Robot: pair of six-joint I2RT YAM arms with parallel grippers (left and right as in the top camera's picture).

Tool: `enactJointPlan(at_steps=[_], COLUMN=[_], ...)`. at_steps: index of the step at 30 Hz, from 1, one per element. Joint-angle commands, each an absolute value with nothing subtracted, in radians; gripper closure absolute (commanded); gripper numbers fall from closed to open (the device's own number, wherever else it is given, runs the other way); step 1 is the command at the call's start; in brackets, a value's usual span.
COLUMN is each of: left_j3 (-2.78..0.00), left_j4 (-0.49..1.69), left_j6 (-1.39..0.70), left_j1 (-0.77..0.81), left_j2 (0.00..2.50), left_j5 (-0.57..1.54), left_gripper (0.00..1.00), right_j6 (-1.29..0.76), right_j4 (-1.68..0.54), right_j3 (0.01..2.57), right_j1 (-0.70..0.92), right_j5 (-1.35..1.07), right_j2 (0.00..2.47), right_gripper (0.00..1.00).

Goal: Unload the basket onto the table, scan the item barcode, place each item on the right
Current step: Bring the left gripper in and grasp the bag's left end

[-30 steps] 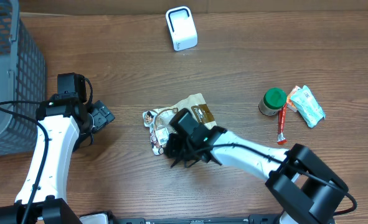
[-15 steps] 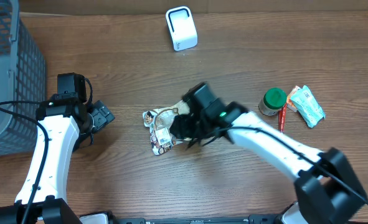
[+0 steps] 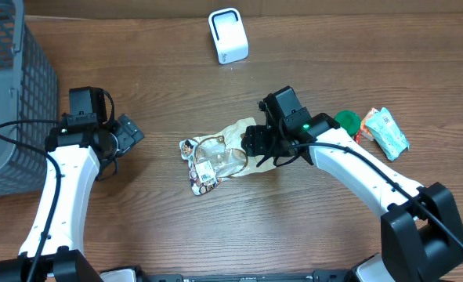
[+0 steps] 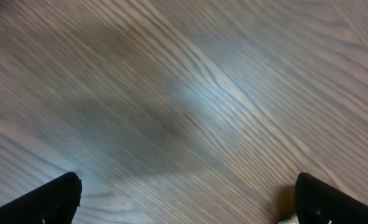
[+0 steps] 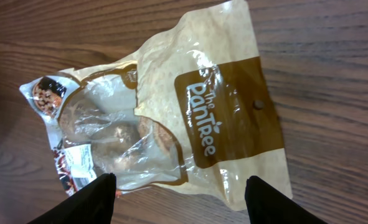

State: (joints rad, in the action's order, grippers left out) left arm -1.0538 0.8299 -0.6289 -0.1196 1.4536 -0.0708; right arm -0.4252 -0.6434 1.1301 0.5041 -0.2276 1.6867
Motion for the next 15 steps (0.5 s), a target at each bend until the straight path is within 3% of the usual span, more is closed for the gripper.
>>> enactJointPlan(at_steps=[1,2,3,4,6,11,15], left_j3=[-1.055,-1.055,-1.055,-1.054,-1.052,-1.049,-1.049], left_j4=[0.85,0.851,0.852,0.852,0.856,0.85,0.84], left_j6=[-0.617,-0.593,-0.561,-0.532,-0.465,-0.323,-0.329], left_j1=[-0.118,-0.114,-0.106,-0.093,-0.06,0.065,0.15], left_j2=[1.451,1.451,1.452,1.453,1.453,1.453,1.453], left_j5=[0.128,0.171,0.208,0.221,0.222,0.201,0.153], left_gripper=[0.27,0.53,0.67,0.71,0.71,0.48,0.42], right_j6=[-0.414,-0.414,-0.414,-0.414,-0.414,-0.369,-0.305], right_j4=[-0.638,-0.638,-0.638,-0.638,-0.647,-0.649,-0.659], right_j3=[1.131,1.131,1.131,1.131,1.131,1.131,1.131], right_j1=[0.503,0.503,0.503,0.503,0.503,0.504,0.503], right_j5=[-0.184,-0.184,-0.184,-0.184,-0.183,-0.18,-0.18], right_j2=[1.683,1.683,1.683,1.683,1.683,1.683,1.683], right_gripper=[0.32,0.32,0.32,0.32,0.3,0.21,0.15])
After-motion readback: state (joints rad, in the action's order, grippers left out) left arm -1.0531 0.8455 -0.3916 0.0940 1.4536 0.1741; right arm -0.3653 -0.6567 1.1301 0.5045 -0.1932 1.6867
